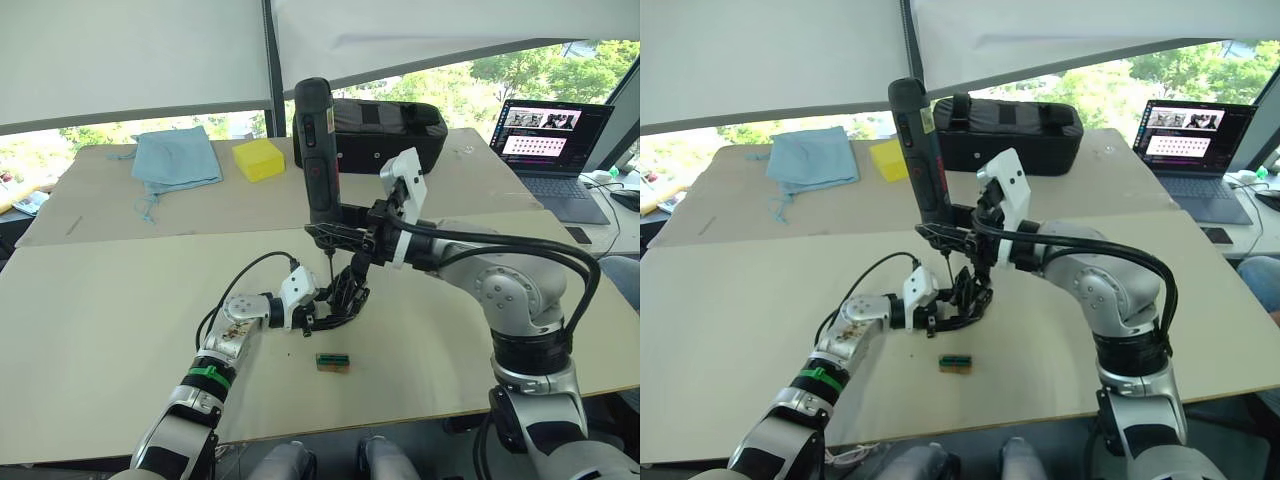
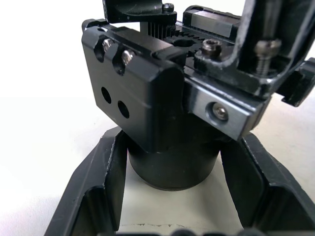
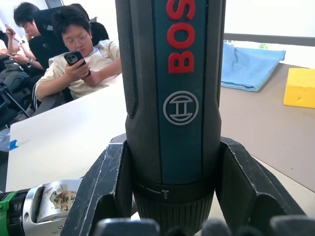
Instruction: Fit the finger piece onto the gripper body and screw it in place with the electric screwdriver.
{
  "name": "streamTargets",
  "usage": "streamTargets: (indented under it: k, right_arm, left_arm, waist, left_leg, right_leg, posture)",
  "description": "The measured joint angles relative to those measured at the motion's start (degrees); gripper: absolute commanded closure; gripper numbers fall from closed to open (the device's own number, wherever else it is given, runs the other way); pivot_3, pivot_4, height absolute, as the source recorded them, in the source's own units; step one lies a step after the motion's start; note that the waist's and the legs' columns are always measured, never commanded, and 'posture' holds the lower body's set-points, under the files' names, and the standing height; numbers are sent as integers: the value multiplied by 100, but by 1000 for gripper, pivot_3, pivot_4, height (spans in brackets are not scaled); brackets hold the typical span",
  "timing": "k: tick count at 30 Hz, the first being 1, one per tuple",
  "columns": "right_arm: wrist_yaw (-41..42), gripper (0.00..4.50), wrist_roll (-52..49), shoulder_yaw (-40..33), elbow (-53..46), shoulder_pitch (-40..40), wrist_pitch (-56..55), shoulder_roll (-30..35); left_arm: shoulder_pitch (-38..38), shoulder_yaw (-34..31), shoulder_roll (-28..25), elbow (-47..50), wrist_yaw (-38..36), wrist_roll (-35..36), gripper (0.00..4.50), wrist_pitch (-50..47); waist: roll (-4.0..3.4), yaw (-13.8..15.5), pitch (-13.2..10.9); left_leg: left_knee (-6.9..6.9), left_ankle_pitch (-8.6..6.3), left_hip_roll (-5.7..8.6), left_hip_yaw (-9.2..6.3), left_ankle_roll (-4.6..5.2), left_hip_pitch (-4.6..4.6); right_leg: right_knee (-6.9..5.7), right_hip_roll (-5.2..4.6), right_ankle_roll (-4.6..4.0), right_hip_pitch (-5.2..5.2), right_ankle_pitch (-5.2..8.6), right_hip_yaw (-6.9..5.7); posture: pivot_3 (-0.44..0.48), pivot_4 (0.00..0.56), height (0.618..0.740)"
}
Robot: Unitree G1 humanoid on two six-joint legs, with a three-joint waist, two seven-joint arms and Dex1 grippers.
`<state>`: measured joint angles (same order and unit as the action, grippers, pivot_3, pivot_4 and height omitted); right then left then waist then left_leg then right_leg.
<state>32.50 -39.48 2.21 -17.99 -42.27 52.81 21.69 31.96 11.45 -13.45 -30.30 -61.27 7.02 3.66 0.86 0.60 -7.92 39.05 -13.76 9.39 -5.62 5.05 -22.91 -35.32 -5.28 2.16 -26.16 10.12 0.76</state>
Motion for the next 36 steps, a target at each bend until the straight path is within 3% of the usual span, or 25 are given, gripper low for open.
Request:
streamTargets:
  k: [10, 20, 26, 36]
  right_arm:
    - [593, 2577, 551, 422, -623, 736, -1255, 301]
    - [742, 2577, 650, 487, -303, 646, -1366, 343]
    - [976, 2577, 661, 492, -203, 751, -1626, 497]
    - [1427, 2577, 730, 786, -203, 929, -2264, 928]
  left_arm:
    - [9, 1, -2, -48, 21, -20, 2222, 26]
    - [111, 45, 48, -241, 32, -31, 2222, 63]
    - [124, 84, 64, -338, 58, -39, 2222, 130]
    - [125, 95, 66, -418, 87, -43, 2222, 145]
  waist:
    - [0, -2, 1]
    - [0, 28, 1]
    - [0, 33, 2]
    - [2, 31, 28]
  left_leg:
    - [-1, -1, 1, 1, -3, 16]
    - [-4, -22, 0, 0, -31, 55]
    - [-14, -60, -2, -6, 24, 109]
    - [-18, -62, -2, -6, 25, 135]
  right_leg:
    - [0, 4, 0, 9, 0, -7]
    - [12, 1, 0, 35, 0, -5]
    - [30, 11, 4, 96, 2, -10]
    - [31, 11, 7, 113, 4, -13]
  posture:
    - [0, 150, 740]
    - [0, 150, 740]
    - [0, 150, 740]
    - [0, 150, 740]
